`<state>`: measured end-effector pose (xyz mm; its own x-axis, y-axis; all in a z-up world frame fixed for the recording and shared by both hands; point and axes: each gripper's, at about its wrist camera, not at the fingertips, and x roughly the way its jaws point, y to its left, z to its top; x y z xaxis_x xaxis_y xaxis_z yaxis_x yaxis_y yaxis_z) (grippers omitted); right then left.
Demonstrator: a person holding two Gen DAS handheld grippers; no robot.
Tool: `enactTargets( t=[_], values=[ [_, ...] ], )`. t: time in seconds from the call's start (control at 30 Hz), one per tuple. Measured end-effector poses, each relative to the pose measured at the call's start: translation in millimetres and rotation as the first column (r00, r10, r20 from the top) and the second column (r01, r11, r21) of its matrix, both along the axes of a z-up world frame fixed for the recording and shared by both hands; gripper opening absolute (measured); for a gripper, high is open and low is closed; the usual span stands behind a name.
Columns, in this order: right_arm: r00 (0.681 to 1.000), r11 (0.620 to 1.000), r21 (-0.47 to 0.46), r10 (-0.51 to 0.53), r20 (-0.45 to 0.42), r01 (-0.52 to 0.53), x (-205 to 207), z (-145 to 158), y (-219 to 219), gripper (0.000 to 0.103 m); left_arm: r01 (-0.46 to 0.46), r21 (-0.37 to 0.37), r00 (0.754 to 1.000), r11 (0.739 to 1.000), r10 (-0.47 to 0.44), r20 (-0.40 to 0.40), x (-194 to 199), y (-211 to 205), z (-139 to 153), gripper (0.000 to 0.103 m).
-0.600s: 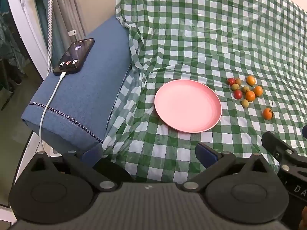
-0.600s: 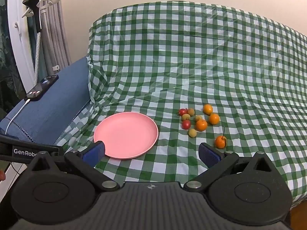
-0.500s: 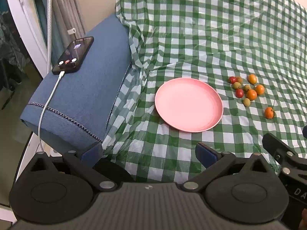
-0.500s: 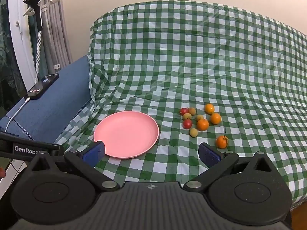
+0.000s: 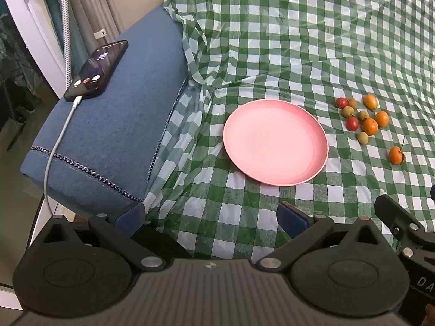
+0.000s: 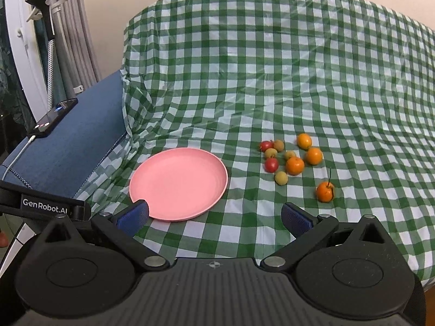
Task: Organize fruits
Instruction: 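Move both tools toward the fruit cluster beside the pink plate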
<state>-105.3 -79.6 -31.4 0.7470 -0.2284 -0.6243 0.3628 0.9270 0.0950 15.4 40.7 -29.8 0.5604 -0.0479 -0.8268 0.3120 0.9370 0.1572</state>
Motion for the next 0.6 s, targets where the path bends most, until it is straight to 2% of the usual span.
enactTargets(
  t=[0.17, 0.4, 0.53, 0.6],
  values=[
    [1.0, 0.996, 0.088, -0.004, -0.02, 0.005, 5, -4, -4, 0.103, 0.004, 0.012, 1.0, 1.0, -0.004, -0.008, 9, -8, -5, 0.103],
    [0.999, 0.995, 0.093, 0.018, 0.039, -0.022, 13, -6, -4, 0.103, 0.0, 0.018, 1.0, 1.0, 0.0, -0.031, 20, -14, -11, 0.103],
    [1.0, 0.993, 0.114, 0.017, 0.012, -0.018, 24, -16, -8, 0.103, -0.004, 0.049, 0.998, 0.999, 0.007, -0.066, 26, -17, -24, 0.103],
    [1.0, 0.992, 0.126, 0.008, 0.011, -0.01, 22, -18, -14, 0.103, 0.008, 0.033, 0.998, 0.999, -0.006, -0.061, 27, -17, -24, 0.103]
  ],
)
